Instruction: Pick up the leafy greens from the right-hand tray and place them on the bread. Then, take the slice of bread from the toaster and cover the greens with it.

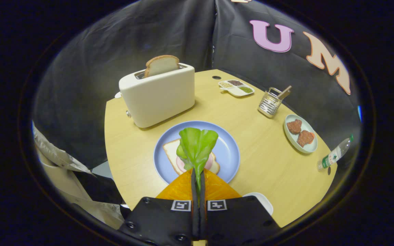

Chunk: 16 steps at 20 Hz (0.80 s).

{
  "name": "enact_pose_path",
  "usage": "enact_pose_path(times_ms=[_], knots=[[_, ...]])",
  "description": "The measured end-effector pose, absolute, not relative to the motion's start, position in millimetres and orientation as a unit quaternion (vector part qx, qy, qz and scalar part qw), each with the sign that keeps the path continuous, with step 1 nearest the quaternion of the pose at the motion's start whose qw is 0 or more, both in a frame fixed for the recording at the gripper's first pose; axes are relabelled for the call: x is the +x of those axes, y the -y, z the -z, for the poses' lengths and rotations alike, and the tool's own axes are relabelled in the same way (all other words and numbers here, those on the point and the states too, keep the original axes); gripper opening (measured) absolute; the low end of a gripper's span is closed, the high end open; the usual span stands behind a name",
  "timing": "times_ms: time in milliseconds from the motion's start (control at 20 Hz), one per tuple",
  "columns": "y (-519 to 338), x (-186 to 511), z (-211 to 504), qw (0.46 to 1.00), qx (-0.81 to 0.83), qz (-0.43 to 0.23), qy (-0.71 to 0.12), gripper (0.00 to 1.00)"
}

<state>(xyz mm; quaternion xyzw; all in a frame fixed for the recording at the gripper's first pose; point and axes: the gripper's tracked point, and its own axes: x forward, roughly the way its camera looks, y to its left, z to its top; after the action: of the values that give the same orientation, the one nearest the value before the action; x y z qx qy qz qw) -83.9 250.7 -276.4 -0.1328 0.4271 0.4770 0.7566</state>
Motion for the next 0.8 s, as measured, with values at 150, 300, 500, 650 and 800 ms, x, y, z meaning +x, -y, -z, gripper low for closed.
enact_pose_path(times_ms=[150, 300, 500, 650, 800], knots=[[-265.0, -84.0, 277.3, 0.753, -0.135, -0.484, -0.426, 0.04], [-280.4, -87.5, 277.2, 0.748, -0.133, -0.492, -0.426, 0.04], [-296.8, -92.4, 281.1, 0.739, -0.135, -0.501, -0.429, 0.04], [-308.0, -95.0, 284.4, 0.733, -0.135, -0.508, -0.431, 0.04], [-316.2, -97.9, 291.1, 0.726, -0.137, -0.514, -0.436, 0.04]])
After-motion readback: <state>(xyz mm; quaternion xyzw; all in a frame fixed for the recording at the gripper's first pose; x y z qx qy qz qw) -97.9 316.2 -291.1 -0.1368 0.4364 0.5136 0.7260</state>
